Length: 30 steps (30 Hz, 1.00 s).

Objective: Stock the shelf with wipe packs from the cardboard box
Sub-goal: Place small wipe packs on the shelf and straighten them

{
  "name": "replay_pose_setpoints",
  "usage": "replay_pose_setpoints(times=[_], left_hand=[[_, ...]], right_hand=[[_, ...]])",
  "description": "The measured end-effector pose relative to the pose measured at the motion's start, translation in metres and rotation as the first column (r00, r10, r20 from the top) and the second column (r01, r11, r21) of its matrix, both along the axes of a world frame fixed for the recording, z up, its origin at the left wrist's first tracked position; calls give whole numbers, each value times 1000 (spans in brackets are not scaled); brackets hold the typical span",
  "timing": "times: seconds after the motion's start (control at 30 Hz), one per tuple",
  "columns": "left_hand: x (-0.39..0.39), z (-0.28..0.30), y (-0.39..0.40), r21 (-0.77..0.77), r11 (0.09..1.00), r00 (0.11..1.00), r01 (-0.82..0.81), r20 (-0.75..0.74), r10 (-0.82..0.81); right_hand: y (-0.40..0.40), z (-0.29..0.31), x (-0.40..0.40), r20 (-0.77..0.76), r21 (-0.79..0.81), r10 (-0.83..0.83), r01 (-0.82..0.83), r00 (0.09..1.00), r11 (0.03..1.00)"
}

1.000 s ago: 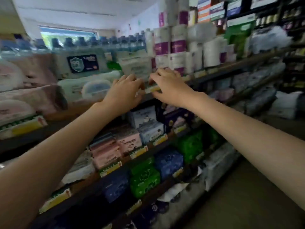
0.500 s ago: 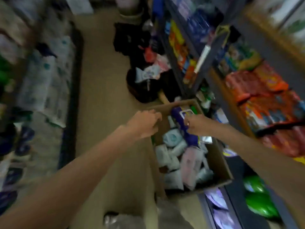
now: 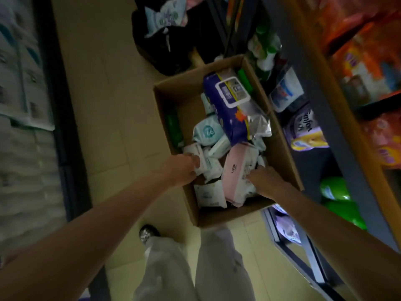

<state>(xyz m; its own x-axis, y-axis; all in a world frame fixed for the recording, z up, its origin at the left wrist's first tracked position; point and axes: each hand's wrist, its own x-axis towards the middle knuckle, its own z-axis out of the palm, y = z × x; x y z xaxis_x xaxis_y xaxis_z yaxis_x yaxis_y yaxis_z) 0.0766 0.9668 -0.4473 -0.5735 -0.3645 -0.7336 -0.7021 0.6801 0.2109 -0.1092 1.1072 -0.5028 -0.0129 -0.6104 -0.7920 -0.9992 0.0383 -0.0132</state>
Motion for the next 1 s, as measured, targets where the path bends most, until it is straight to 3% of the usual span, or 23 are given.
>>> replay_pose_setpoints(times=[0.1, 0.2, 0.23, 0.33, 0.43, 0.5, 0.53, 0.57, 0.6, 0.67, 0.7, 0.77, 0.8, 0.87, 0.93, 1.0], left_hand=[[-1, -7, 8, 29, 999, 1000, -24, 6, 24], [-3, -11, 8, 86, 994, 995, -69, -66, 75], [-4, -8, 8, 165, 977, 983, -134, -103, 152], [-10, 5, 1, 387, 856, 892, -343, -151, 426], [-5, 12, -20, 388, 786, 782, -481, -215, 585], [10, 13, -31, 375, 741, 719, -556, -231, 656], [19, 11, -34, 368, 717, 692, -592, -223, 686], [29, 9, -36, 365, 692, 671, -623, -206, 713], [38, 8, -36, 370, 674, 657, -640, -192, 729], [53, 5, -33, 383, 666, 658, -641, -174, 733], [58, 4, -32, 388, 662, 657, -642, -166, 735], [65, 1, -28, 401, 644, 646, -651, -153, 748], [67, -1, -28, 404, 638, 640, -656, -151, 754], [70, -3, -27, 394, 612, 611, -686, -147, 778], [73, -2, -28, 404, 557, 550, -725, -146, 822], [78, 4, -30, 434, 499, 491, -750, -139, 860]], right_hand=[[-1, -5, 4, 3, -59, 62, -62, 998, 996], [-21, 2, 7, 301, -123, -129, 173, 945, 977], [-33, 11, 10, 437, -151, -206, 297, 875, 943], [-73, 43, 20, 762, -88, -349, 621, 545, 778], [-97, 48, 30, 858, 62, -421, 754, 294, 654], [-98, 33, 34, 827, 228, -531, 753, 185, 618], [-94, 23, 37, 787, 284, -585, 725, 198, 627], [-88, 11, 40, 738, 305, -617, 681, 274, 666], [-80, -4, 45, 671, 278, -595, 594, 443, 755], [-64, -34, 60, 428, 125, -265, 233, 864, 964], [-56, -48, 70, 294, 72, -46, 26, 955, 997], [-43, -68, 91, 167, 40, 173, -182, 971, 983], [-42, -73, 99, 166, 24, 164, -170, 972, 985], [-45, -72, 105, 254, 38, -37, 28, 967, 999], [-53, -60, 99, 354, 74, -263, 253, 898, 965], [-72, -35, 86, 442, 28, -387, 419, 809, 908]])
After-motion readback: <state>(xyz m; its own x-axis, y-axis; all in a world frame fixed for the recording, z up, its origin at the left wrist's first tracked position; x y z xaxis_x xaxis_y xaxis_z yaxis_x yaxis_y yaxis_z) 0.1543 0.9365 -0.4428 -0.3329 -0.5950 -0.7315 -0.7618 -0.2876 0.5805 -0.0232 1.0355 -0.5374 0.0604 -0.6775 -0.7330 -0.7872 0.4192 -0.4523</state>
